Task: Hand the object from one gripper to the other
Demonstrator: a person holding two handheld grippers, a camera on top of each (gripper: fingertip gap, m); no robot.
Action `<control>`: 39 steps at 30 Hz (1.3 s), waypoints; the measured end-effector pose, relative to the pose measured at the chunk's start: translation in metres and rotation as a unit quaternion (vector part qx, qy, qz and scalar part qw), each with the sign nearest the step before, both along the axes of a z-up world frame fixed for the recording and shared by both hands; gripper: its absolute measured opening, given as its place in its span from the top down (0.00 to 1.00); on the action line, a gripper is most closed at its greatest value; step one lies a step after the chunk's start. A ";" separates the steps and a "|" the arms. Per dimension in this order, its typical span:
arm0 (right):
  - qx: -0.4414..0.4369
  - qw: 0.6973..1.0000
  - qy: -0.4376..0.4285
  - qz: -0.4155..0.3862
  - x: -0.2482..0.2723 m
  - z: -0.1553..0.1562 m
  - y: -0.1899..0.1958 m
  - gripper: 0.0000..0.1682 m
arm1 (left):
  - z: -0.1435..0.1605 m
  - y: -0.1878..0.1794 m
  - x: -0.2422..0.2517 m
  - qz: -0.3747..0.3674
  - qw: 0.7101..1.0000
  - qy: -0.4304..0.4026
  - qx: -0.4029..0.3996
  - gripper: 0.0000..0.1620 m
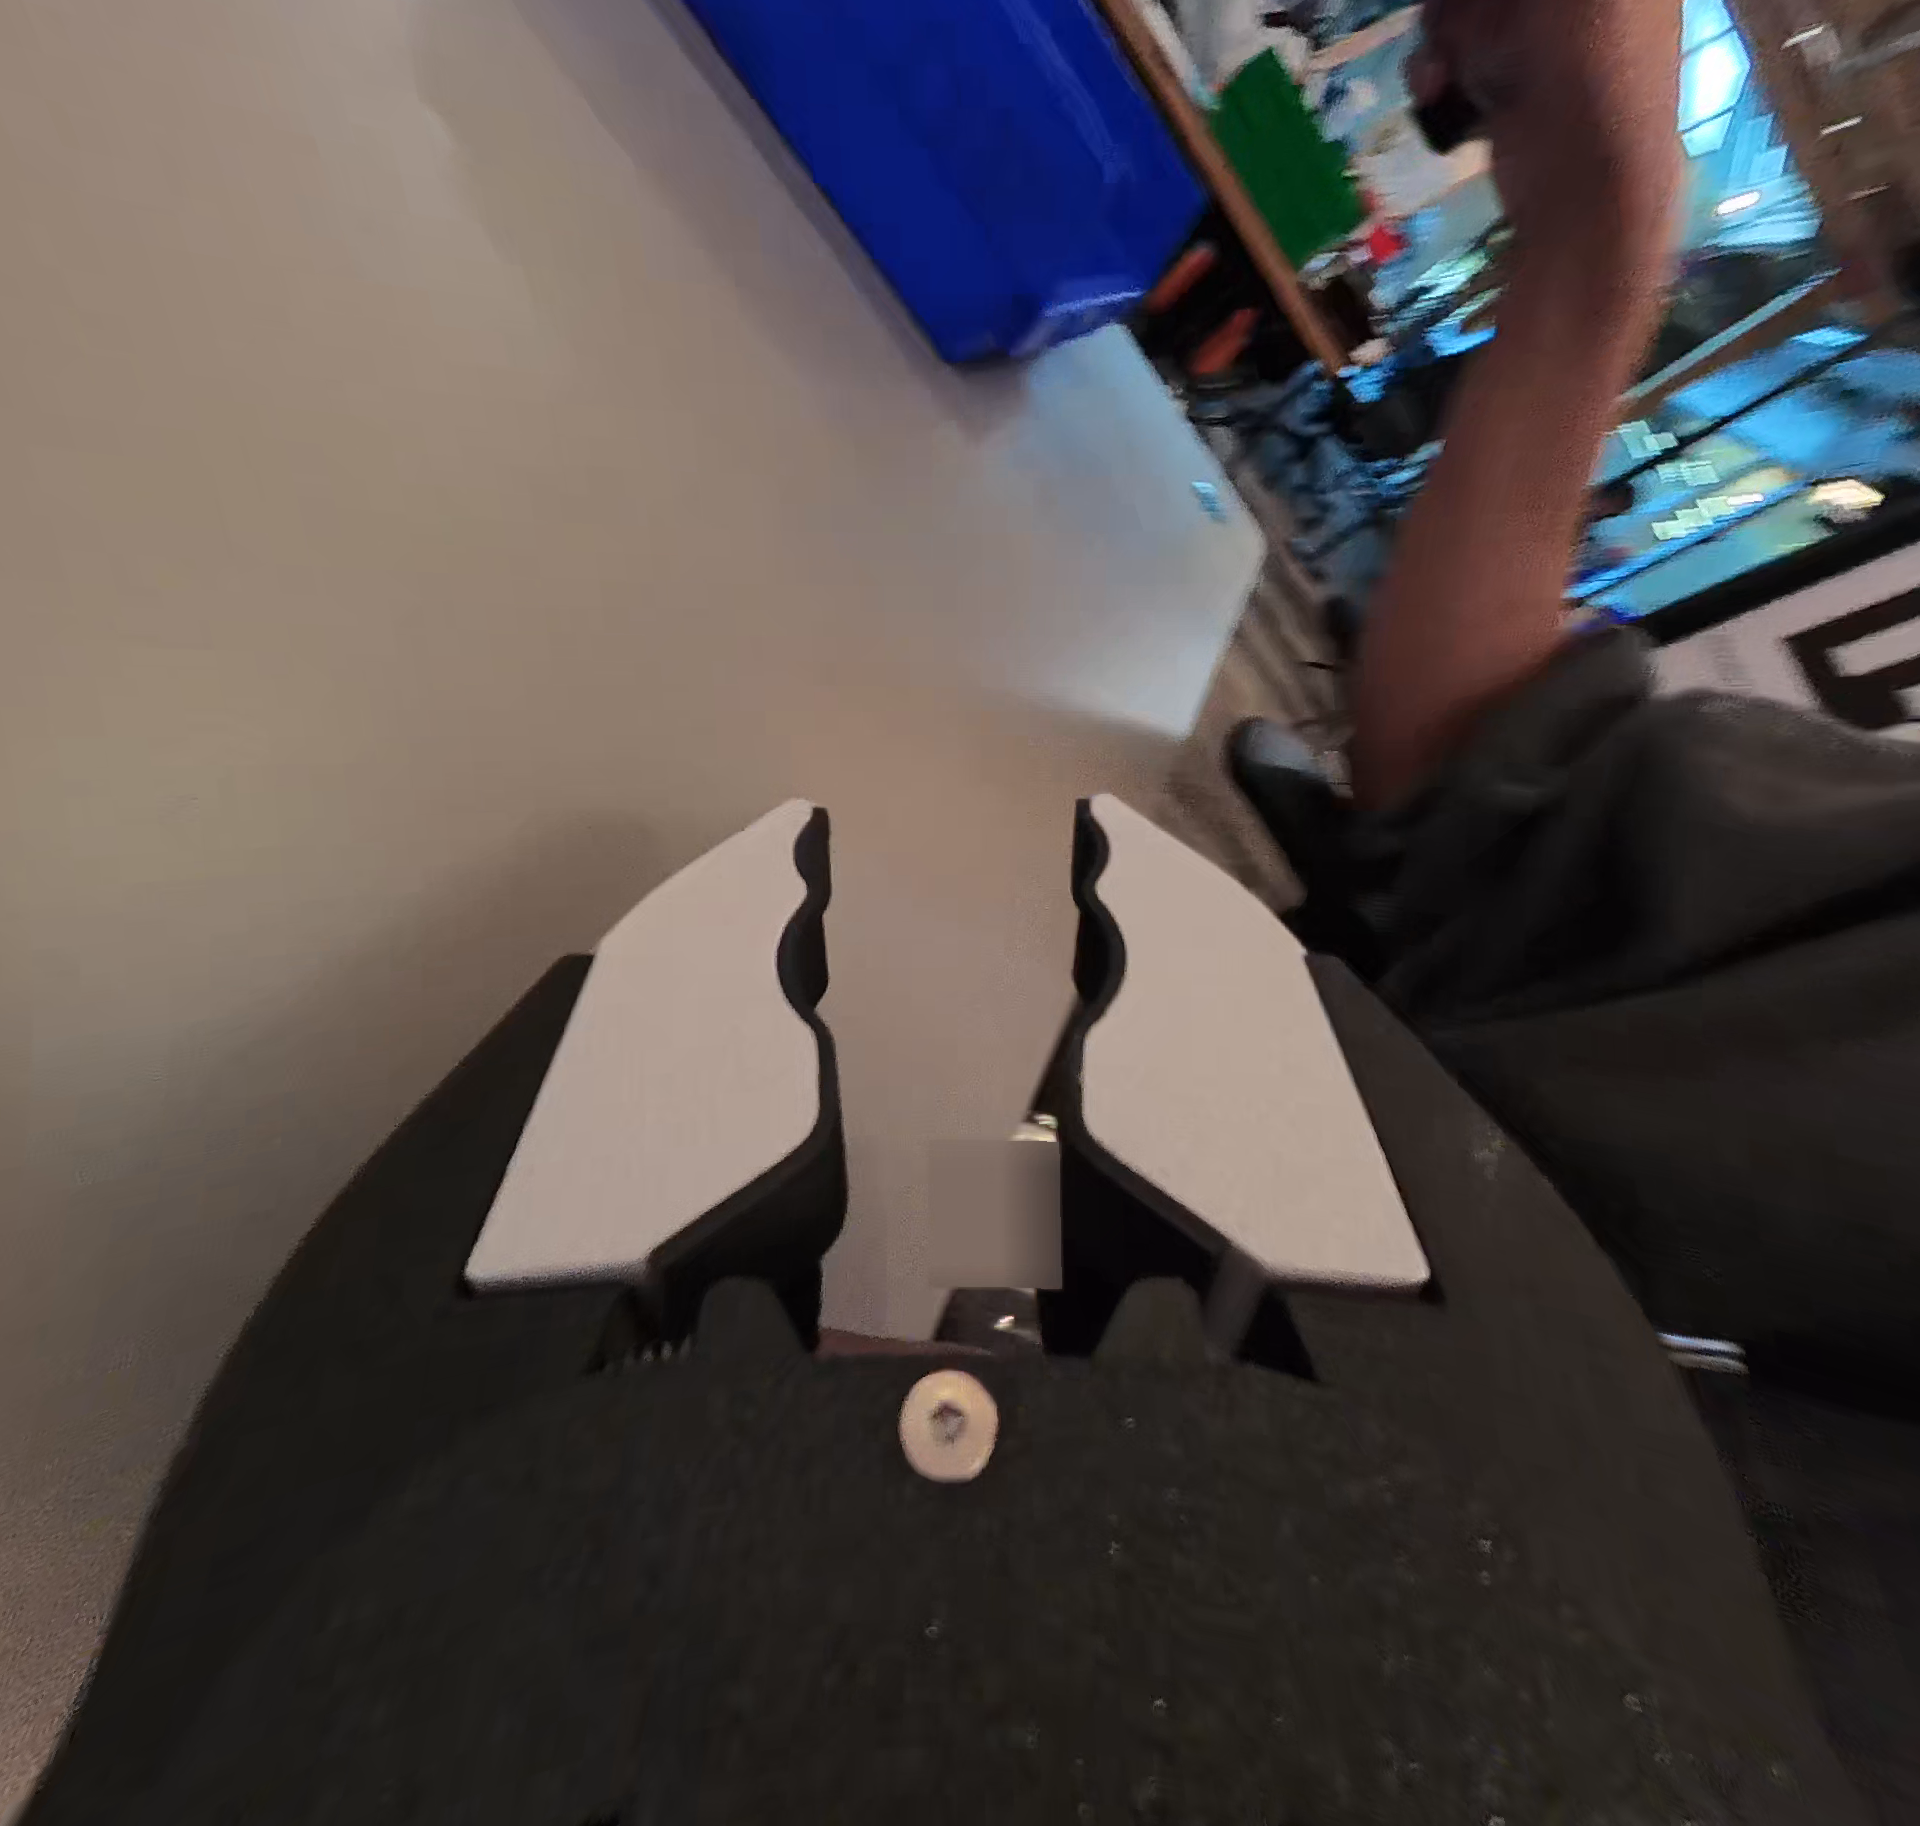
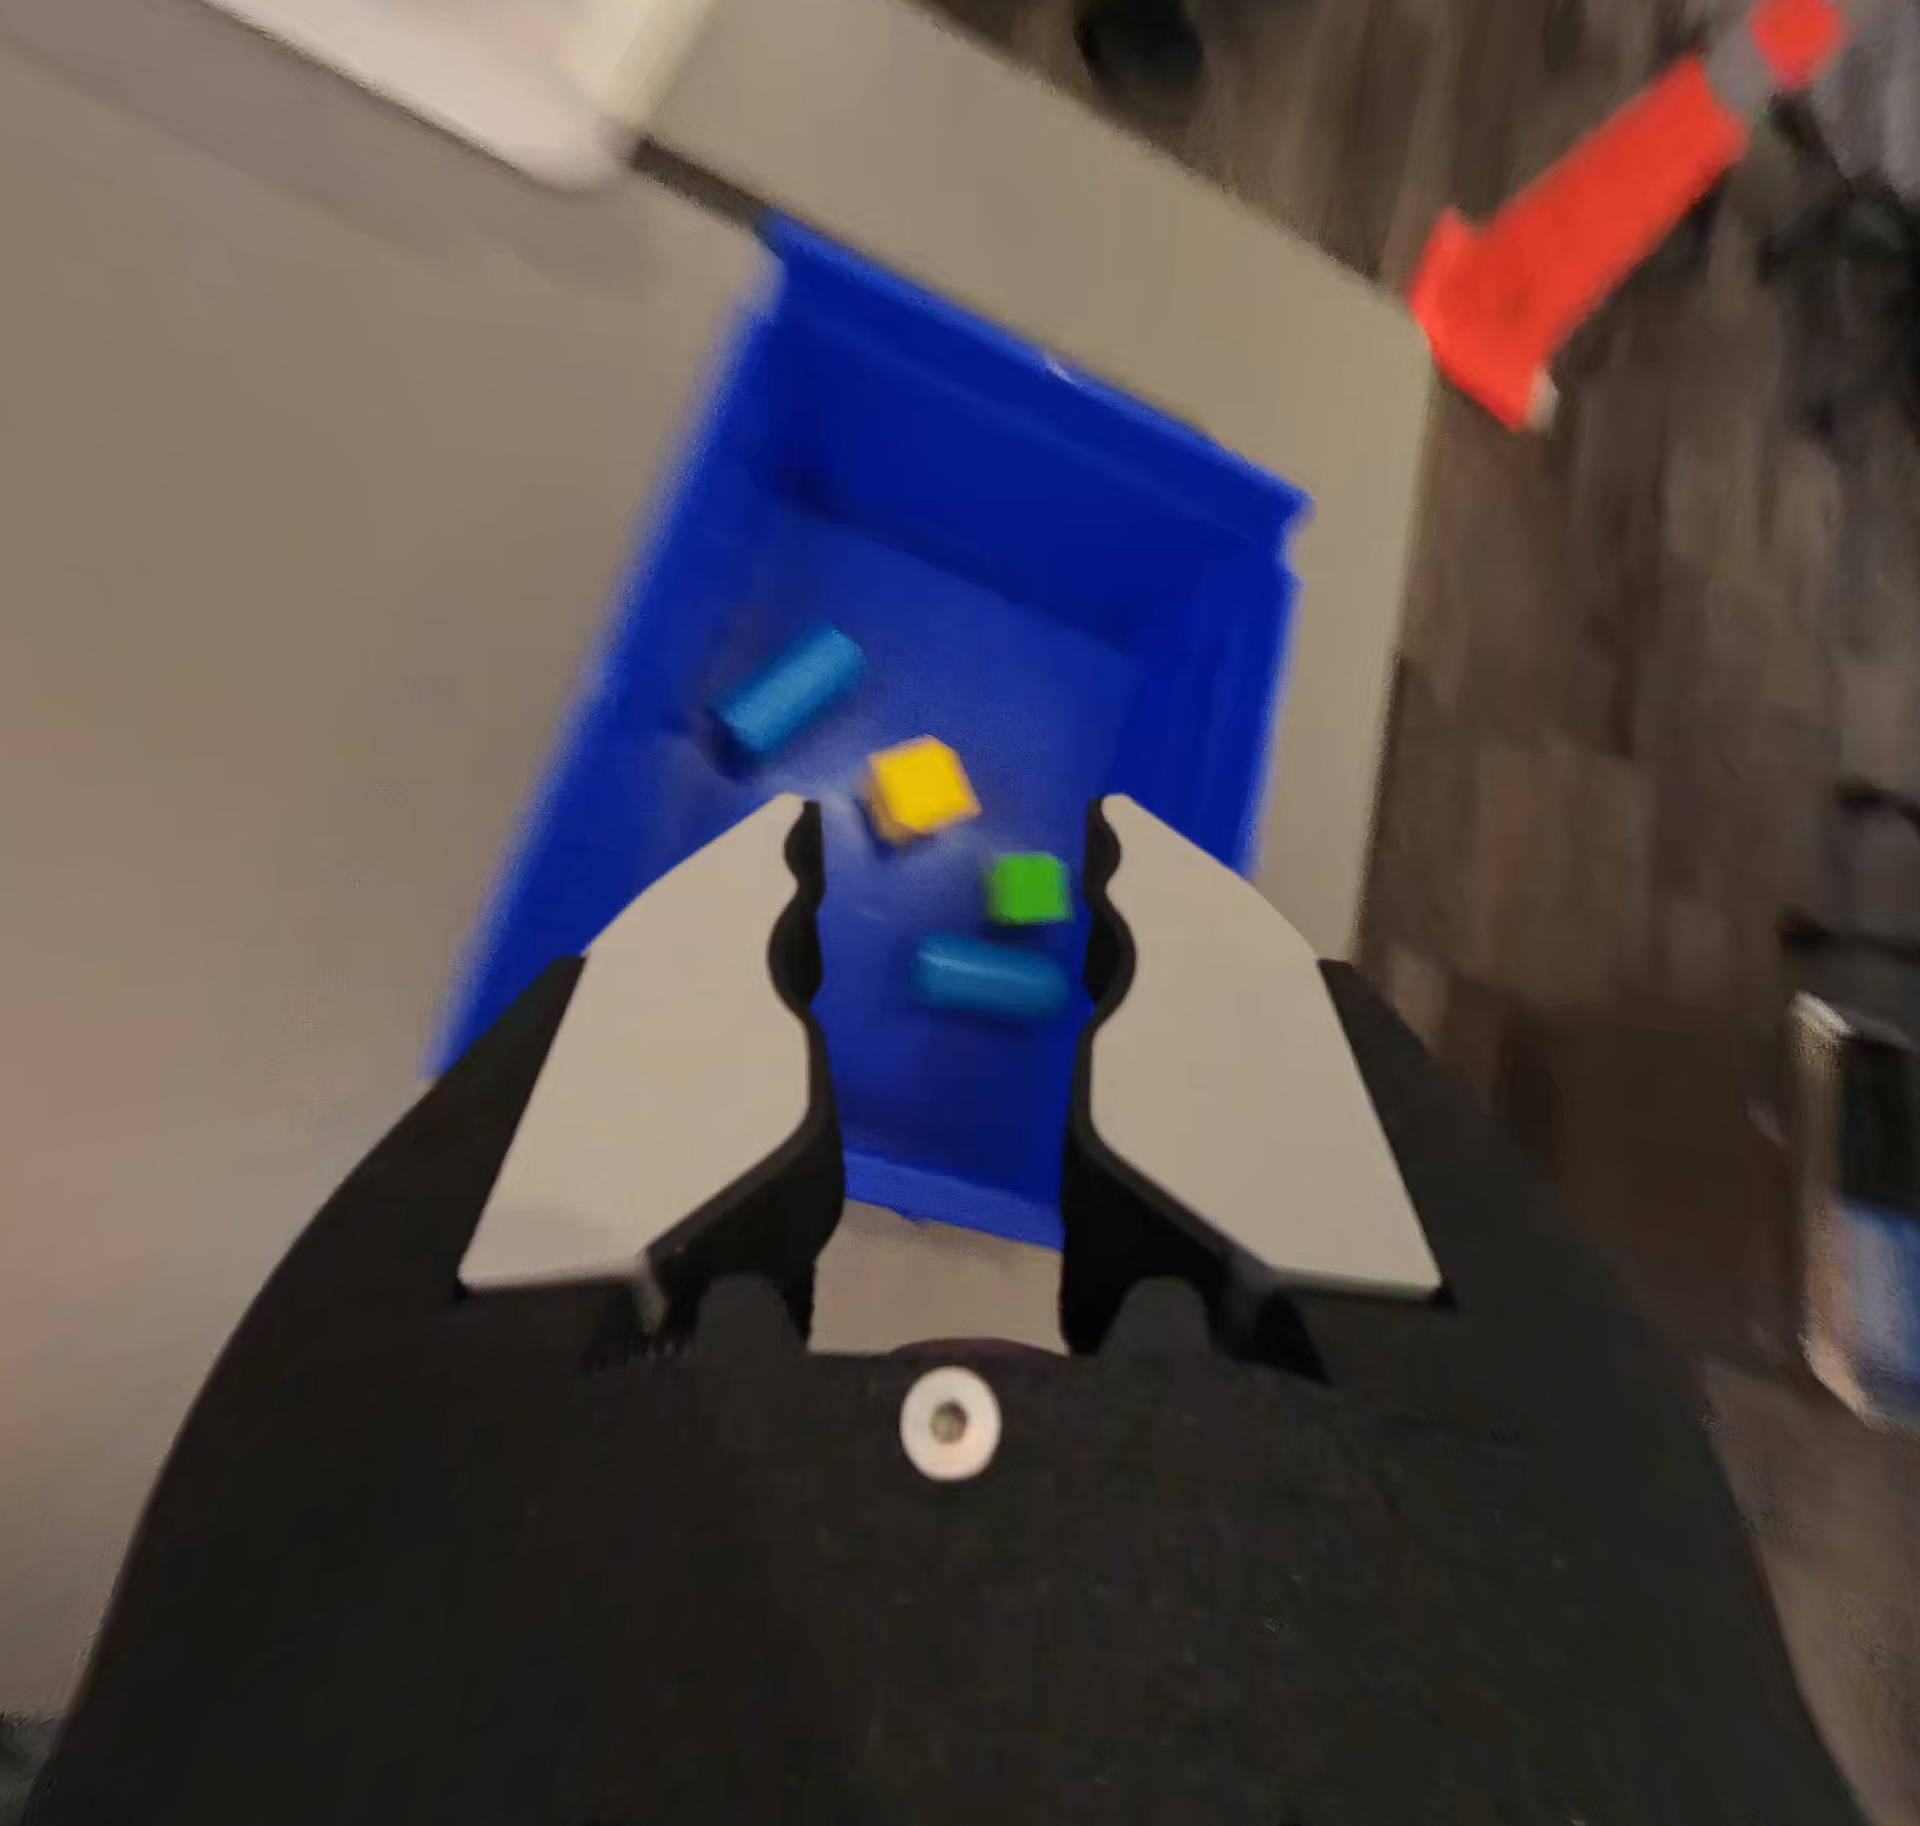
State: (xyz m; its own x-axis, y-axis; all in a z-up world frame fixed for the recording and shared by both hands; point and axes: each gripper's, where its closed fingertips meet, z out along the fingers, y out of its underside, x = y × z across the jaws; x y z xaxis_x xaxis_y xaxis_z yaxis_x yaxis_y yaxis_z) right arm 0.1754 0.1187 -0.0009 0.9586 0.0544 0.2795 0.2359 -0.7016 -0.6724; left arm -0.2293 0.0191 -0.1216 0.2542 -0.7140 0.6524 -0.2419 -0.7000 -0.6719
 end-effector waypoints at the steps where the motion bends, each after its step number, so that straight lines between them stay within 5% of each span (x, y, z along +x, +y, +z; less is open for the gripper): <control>1: 0.036 0.998 0.041 0.039 -0.029 0.004 -0.006 0.69 | 0.001 0.008 -0.008 0.014 0.999 0.019 0.024 0.72; 6: 0.066 0.933 0.268 0.230 -0.177 -0.062 -0.088 0.67 | 0.025 0.061 -0.065 0.109 0.974 0.126 0.152 0.65; 10: 0.054 0.936 0.264 0.227 -0.209 -0.129 -0.127 0.68 | 0.040 0.121 -0.114 0.202 0.942 0.229 0.141 0.57; 14: 0.034 0.925 0.295 0.238 -0.221 -0.138 -0.138 0.69 | 0.045 0.193 -0.142 0.279 0.903 0.306 0.111 0.55; 19: 0.035 0.929 0.293 0.222 -0.206 -0.137 -0.138 0.69 | 0.013 0.245 -0.145 0.272 0.882 0.383 0.031 0.56; 29: 0.018 0.910 0.353 0.215 -0.206 -0.139 -0.143 0.70 | -0.055 0.254 -0.135 0.227 0.848 0.478 -0.031 0.56; 39: 0.006 0.915 0.337 0.222 -0.211 -0.146 -0.144 0.70 | -0.062 0.254 -0.134 0.220 0.880 0.413 -0.078 0.58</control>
